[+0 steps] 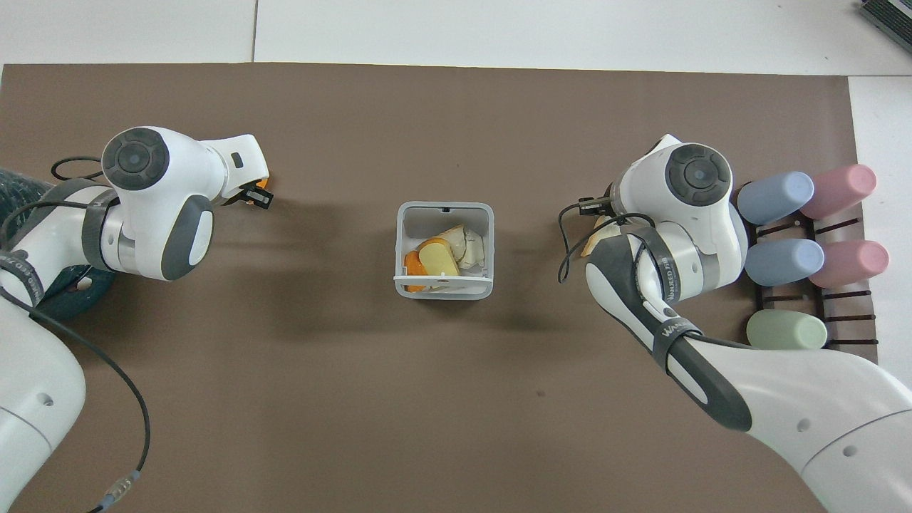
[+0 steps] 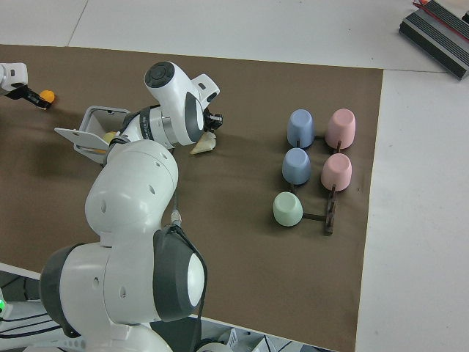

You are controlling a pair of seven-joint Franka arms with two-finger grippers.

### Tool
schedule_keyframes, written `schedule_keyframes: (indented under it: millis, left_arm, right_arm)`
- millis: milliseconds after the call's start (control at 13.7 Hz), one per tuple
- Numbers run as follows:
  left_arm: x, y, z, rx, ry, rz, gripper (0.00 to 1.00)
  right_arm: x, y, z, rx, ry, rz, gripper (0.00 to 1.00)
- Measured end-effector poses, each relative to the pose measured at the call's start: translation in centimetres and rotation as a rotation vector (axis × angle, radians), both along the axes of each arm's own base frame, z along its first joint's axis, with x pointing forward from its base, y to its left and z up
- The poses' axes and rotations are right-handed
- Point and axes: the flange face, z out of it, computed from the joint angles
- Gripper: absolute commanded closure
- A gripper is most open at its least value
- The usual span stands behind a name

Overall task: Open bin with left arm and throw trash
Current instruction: 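Grasp the orange piece with the left gripper and lift it, then drop the orange into the bin while the right gripper carries the bread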

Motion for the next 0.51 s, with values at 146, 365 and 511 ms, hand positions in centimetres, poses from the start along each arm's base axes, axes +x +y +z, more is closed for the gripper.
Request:
schedule_keyframes:
  millis: [146,365,511]
  left_arm:
    - [0.8,-0.6,2.0,0.01,0.015,-0.001,1.0]
    - [1.7,-3.6,6.1,0.014,0.073,0.0,1.0]
    - [1.1,-7.0,8.2,-0.044,0.129,0.031,1.0]
  right_arm:
    - [0.6,0.2,2.4,0.074,-0.006,-0.059,1.0]
    - [1.2,0.8,5.6,0.197,-0.026,-0.168,1.0]
    - [1.4,1.4,7.1,0.234,-0.035,-0.2,1.0]
